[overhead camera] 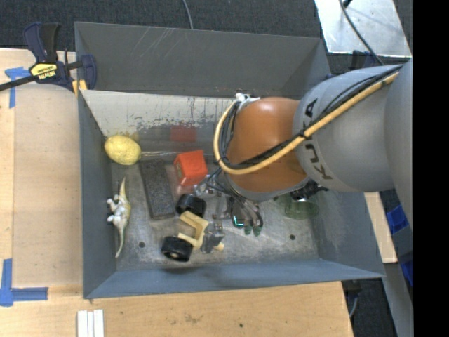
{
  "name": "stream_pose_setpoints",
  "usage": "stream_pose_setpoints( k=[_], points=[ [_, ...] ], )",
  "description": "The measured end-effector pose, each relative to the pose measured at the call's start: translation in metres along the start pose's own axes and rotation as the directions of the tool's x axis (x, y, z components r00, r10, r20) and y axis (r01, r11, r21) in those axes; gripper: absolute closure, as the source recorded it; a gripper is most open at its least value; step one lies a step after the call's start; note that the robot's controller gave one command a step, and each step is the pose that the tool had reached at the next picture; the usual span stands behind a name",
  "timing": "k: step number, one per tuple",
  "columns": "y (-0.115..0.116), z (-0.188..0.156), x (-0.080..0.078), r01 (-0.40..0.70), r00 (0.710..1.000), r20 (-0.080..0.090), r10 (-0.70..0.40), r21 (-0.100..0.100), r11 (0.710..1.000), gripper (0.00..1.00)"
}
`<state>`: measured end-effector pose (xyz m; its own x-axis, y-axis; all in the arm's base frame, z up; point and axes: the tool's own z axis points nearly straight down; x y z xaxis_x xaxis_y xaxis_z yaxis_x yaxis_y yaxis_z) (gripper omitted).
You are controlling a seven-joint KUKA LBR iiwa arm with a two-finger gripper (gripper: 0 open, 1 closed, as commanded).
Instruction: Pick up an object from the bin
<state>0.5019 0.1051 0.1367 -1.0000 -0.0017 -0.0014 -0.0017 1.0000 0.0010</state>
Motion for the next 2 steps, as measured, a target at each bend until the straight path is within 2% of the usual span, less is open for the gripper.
stream_pose_setpoints(
  k=[1, 2],
  points=[
    [-0.001, -0.002, -0.001, -0.002, 1.000, 0.002, 0.002, 0.000, 1.000, 0.00],
    [0.004, 0.040, -0.006, -0.316, 0.949, 0.000, 0.316, 0.004, 0.949, 0.00]
  ],
)
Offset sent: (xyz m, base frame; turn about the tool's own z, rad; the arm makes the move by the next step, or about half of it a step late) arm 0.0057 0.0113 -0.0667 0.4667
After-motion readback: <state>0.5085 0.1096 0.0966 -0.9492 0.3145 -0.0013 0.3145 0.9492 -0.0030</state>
